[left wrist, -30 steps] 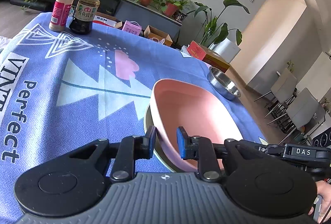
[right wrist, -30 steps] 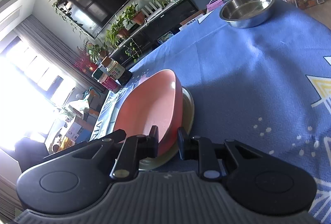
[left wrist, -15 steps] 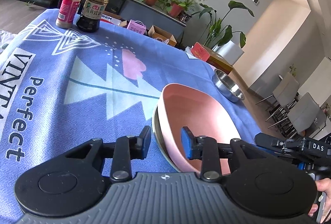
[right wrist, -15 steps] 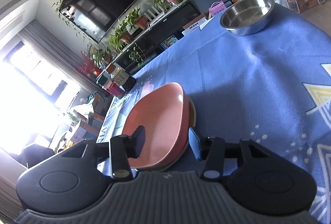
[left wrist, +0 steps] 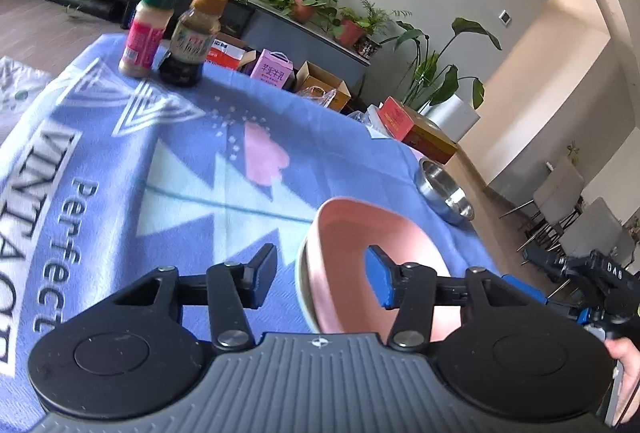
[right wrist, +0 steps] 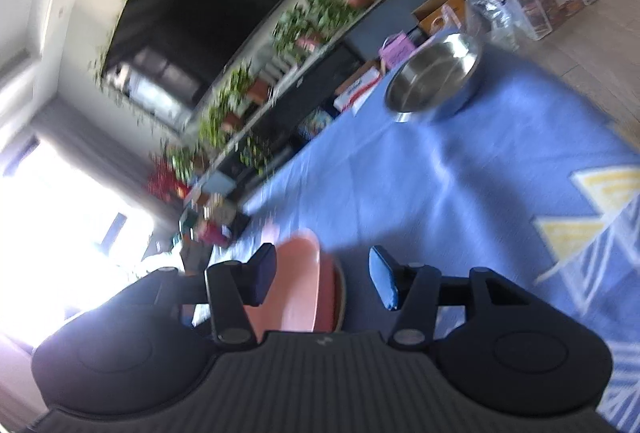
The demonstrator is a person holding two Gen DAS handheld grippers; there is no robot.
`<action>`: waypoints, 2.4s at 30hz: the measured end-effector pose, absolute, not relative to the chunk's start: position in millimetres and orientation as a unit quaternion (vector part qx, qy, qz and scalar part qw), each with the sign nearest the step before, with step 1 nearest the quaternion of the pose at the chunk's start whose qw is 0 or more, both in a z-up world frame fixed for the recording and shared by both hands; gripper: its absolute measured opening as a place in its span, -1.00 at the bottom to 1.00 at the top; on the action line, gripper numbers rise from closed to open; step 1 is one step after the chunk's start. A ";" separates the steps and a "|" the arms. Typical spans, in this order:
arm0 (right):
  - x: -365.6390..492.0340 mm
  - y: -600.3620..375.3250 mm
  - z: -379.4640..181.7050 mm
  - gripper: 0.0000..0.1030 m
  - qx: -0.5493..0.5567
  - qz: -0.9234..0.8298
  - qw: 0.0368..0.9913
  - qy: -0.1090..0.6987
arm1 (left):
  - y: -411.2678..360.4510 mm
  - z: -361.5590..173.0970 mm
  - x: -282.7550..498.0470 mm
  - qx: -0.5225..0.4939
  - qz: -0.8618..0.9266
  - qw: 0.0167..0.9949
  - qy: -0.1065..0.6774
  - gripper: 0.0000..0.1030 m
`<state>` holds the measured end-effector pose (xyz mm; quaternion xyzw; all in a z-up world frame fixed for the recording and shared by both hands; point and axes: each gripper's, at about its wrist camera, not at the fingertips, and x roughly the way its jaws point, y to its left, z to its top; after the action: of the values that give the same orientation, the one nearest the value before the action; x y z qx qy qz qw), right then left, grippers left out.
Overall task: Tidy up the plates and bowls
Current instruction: 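Open both grippers and move them to the steel bowl, then close both grippers on the rim of the steel bowl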
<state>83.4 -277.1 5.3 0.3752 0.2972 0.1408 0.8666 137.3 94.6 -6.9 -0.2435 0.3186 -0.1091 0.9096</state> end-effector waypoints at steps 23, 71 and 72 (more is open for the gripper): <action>144.4 -375.2 -17.5 0.43 0.511 0.073 0.820 0.248 | -108.4 53.1 315.0 -0.062 -0.097 0.905 0.409 0.65; 169.7 -349.4 8.6 -0.61 0.383 0.112 0.886 0.238 | -100.7 62.6 301.0 -0.075 -0.072 0.928 0.358 -0.68; 168.5 -346.6 11.2 -0.61 0.380 0.117 0.886 0.237 | -97.2 65.9 296.6 -0.075 -0.072 0.929 0.356 -0.68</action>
<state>168.5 -346.6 11.2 0.3803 0.2368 0.1172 0.8863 296.6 -97.2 65.9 -0.0746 0.3556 -0.0721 0.9289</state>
